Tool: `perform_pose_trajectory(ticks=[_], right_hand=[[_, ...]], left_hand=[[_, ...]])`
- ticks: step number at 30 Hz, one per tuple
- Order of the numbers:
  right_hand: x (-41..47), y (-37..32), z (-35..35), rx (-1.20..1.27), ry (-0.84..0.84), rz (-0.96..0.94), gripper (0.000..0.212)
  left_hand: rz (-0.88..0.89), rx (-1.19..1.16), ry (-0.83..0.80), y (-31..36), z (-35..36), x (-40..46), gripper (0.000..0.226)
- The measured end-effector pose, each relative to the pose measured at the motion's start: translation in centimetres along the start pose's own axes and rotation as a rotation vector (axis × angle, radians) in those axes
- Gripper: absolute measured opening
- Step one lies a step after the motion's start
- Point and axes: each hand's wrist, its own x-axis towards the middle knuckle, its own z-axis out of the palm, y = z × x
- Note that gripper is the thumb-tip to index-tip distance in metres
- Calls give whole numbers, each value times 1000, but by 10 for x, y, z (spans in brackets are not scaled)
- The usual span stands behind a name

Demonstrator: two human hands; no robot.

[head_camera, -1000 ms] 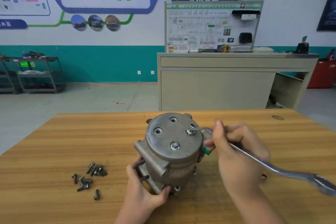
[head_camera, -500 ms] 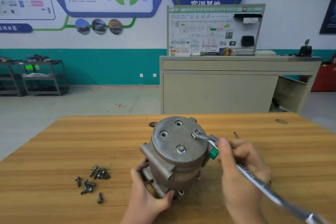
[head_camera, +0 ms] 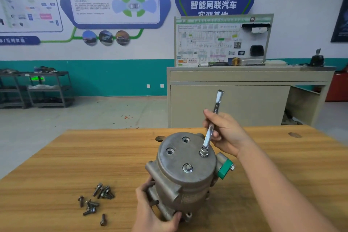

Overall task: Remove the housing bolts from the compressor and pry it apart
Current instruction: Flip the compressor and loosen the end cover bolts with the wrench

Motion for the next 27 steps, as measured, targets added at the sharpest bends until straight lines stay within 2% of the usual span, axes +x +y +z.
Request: perform_pose_trajectory(ticks=[4, 6, 10, 14, 18, 21, 25, 27], right_hand=[[-22, -13, -2, 353, 174, -136, 17], [-39, -13, -3, 381, 223, -249, 21], [-68, 9, 2, 138, 400, -527, 39], [-84, 30, 12, -110, 525, -806, 26], [-94, 44, 24, -298, 571, -1055, 16], [-96, 55, 32, -410, 602, -1136, 15], [-96, 67, 40, -532, 709, -1178, 40], [-99, 69, 45, -577, 709, -1190, 43]], left_hand=[[12, 39, -20, -7, -5, 2, 106], [5, 49, -26, -9, -6, 2, 108], [5, 43, -21, -9, -3, 2, 108], [36, 49, -18, -5, -1, -1, 105], [43, 50, -24, -3, -2, -1, 100], [28, 40, -22, -3, -2, -1, 104], [14, 37, -15, -5, -1, -1, 102], [9, 35, -10, -7, -1, -1, 101]])
